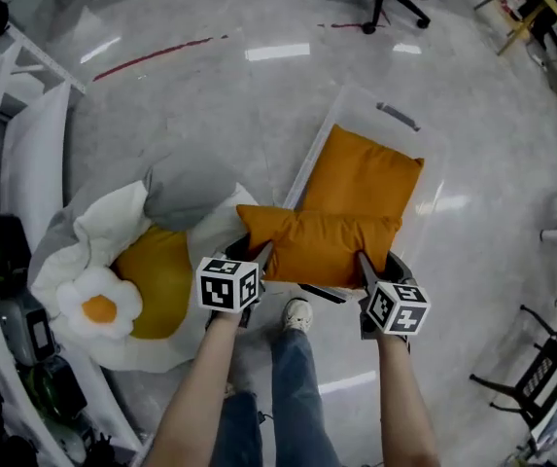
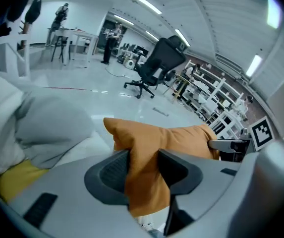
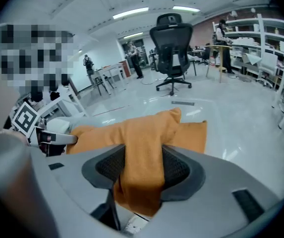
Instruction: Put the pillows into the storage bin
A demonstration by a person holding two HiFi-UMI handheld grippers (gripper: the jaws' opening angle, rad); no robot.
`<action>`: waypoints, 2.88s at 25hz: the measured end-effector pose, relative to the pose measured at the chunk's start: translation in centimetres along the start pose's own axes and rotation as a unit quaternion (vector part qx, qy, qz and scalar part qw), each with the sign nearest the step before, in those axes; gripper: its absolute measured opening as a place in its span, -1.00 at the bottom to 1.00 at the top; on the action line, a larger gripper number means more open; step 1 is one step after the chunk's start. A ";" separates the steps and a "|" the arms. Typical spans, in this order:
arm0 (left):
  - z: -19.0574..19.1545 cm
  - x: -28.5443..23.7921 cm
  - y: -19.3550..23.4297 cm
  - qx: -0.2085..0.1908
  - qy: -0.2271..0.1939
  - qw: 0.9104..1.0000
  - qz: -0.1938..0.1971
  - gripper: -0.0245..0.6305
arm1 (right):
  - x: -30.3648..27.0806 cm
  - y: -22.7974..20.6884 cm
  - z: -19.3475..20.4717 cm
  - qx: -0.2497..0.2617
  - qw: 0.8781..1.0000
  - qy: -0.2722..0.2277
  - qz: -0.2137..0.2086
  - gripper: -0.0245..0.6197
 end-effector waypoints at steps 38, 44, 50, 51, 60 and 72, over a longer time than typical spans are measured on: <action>-1.1 1.1 0.8 -0.023 -0.057 0.996 -0.062 -0.03 | -1.4 2.8 -0.5 -0.035 0.999 -0.010 -0.032 0.27; 1.4 14.5 12.4 0.028 -0.111 0.985 -0.130 -0.03 | -3.7 17.9 -3.5 0.036 0.991 -0.028 -0.127 0.27; 7.4 27.5 23.2 0.083 -0.149 0.963 -0.206 -0.03 | -5.1 33.5 -3.1 0.104 0.971 -0.021 -0.216 0.27; 8.6 29.5 25.0 0.090 -0.153 0.960 -0.218 -0.03 | -5.4 36.0 -2.7 0.113 0.967 -0.020 -0.228 0.27; 19.7 40.5 39.0 0.145 -0.172 0.927 -0.300 -0.03 | -9.6 55.0 4.4 0.210 0.922 0.007 -0.324 0.27; 27.0 38.9 50.4 0.160 -0.186 0.910 -0.334 0.02 | -18.0 60.9 13.8 0.253 0.904 0.034 -0.342 0.27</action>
Point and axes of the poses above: the fingertips, and each gripper's own axes: x backward along the fingers, y to its left, z out of its underside, the point moved 10 cm from there along x, backward along the fingers, and after that the axes turned 14 degrees about x, right-handed, at the moved point
